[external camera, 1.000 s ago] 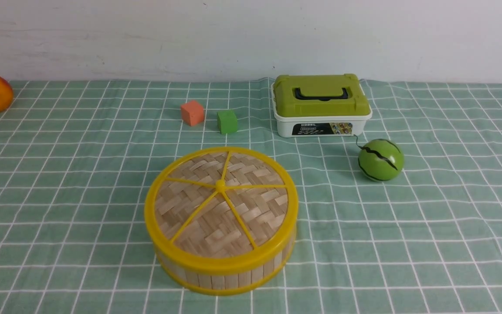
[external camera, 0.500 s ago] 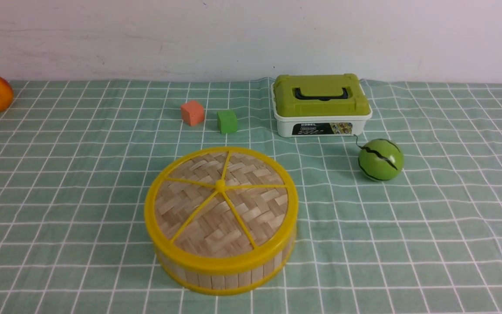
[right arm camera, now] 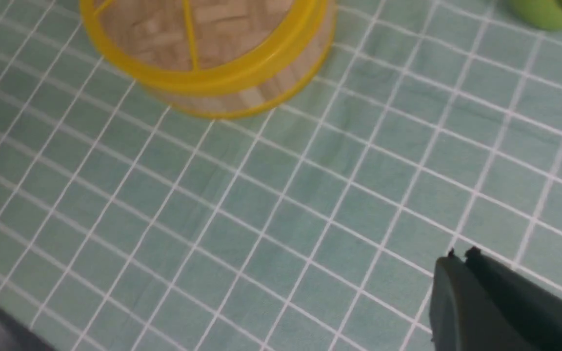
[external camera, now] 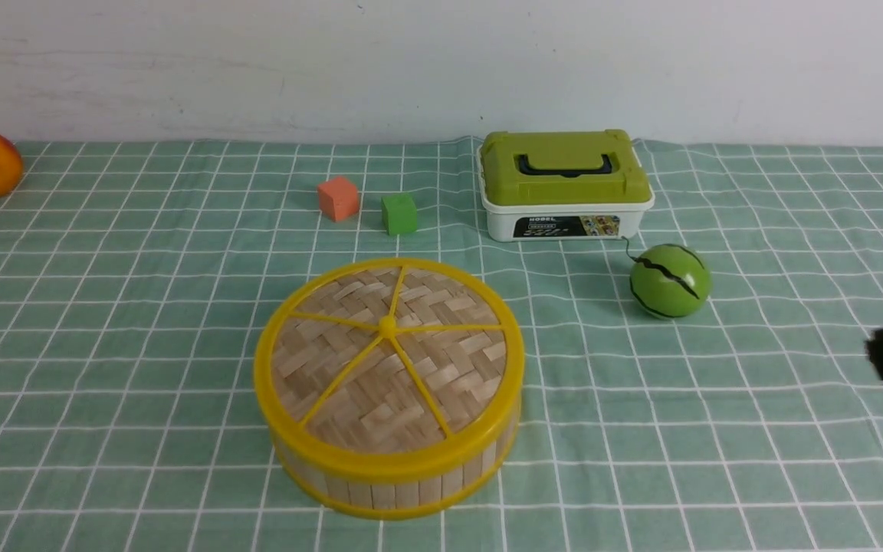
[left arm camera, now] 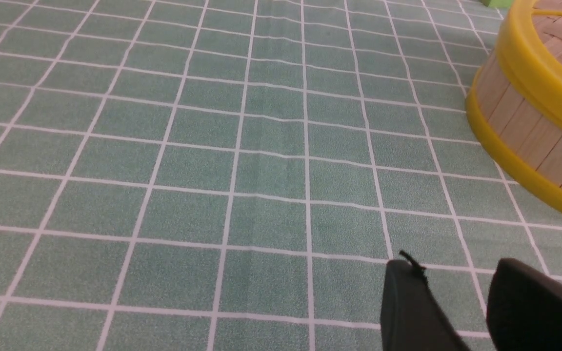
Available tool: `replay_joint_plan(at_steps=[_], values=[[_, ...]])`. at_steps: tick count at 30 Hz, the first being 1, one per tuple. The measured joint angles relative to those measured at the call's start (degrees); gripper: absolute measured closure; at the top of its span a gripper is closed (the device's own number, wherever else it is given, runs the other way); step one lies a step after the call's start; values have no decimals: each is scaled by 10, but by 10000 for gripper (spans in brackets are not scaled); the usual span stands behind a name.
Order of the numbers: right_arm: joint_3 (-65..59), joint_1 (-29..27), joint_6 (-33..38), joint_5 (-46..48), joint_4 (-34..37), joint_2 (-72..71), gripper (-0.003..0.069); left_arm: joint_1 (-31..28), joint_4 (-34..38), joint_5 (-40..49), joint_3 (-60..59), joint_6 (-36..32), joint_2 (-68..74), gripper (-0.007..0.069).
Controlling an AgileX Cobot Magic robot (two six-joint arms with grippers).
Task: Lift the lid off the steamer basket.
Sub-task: Use the right arm to lift the lid of the steamer
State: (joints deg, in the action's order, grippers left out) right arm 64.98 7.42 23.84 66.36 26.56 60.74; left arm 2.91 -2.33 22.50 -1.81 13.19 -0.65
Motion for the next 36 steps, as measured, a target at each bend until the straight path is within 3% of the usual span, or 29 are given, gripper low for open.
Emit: replay_joint_plan(at_steps=[3, 6, 9, 13, 18, 24, 27, 32, 36], values=[[90, 101, -4, 14, -48, 103, 658, 0, 0, 0, 0, 0, 0, 386], [183, 196, -52, 29, -135, 204, 656, 0, 0, 0, 0, 0, 0, 386], [273, 258, -91, 44, -203, 297, 652, 0, 0, 0, 0, 0, 0, 386], [396, 305, -124, 48, -240, 415, 638, 0, 0, 0, 0, 0, 0, 386], [511, 329, -129, 49, -241, 520, 578, 0, 0, 0, 0, 0, 0, 386], [651, 337, -167, 49, -236, 655, 309, 0, 0, 0, 0, 0, 0, 386], [667, 337, -172, 49, -236, 685, 214, 0, 0, 0, 0, 0, 0, 386], [668, 337, -174, 51, -233, 707, 170, 0, 0, 0, 0, 0, 0, 386], [668, 337, -174, 51, -232, 715, 218, 0, 0, 0, 0, 0, 0, 386]])
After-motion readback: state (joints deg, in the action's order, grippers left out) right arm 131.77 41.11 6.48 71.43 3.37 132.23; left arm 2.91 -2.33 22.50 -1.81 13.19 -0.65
